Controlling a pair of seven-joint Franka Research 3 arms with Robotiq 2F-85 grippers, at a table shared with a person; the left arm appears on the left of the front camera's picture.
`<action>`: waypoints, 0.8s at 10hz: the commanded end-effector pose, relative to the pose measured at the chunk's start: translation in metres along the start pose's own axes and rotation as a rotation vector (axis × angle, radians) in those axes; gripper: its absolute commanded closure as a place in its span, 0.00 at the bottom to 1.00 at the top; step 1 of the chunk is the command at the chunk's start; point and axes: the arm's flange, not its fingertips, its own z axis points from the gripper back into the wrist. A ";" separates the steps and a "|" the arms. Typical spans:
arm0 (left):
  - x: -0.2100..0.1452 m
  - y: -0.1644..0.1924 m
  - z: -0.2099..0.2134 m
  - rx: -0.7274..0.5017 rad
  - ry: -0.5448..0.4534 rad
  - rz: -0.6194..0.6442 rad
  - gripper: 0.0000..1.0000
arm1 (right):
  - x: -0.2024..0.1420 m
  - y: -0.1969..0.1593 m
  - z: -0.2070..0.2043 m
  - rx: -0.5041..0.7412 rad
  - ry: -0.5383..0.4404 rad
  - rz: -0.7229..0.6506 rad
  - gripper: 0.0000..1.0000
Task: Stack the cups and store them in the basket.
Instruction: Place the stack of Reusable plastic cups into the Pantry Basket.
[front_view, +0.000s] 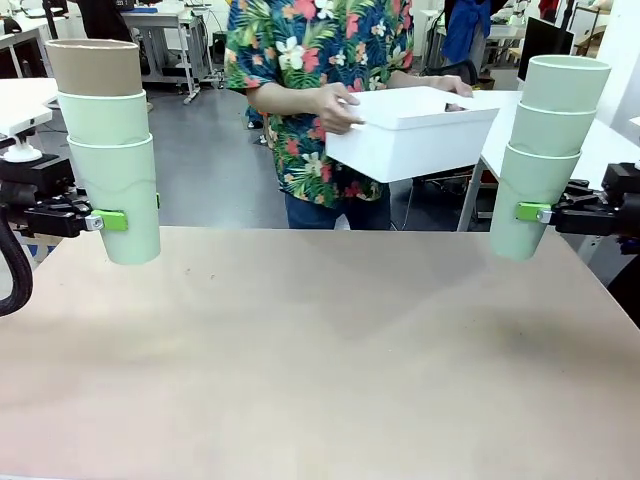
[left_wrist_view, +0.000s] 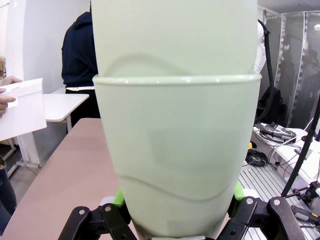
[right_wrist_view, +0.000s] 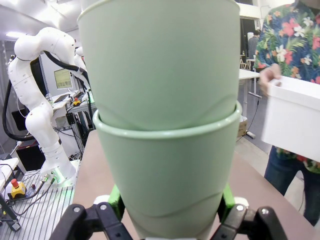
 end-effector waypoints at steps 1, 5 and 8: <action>0.004 -0.001 0.000 -0.003 -0.004 -0.008 0.16 | 0.005 -0.002 0.000 0.001 0.002 0.014 0.13; 0.004 -0.001 0.000 -0.003 -0.004 -0.008 0.16 | 0.005 -0.002 0.000 0.001 0.002 0.014 0.13; 0.004 -0.001 0.000 -0.003 -0.004 -0.008 0.16 | 0.005 -0.002 0.000 0.001 0.002 0.014 0.13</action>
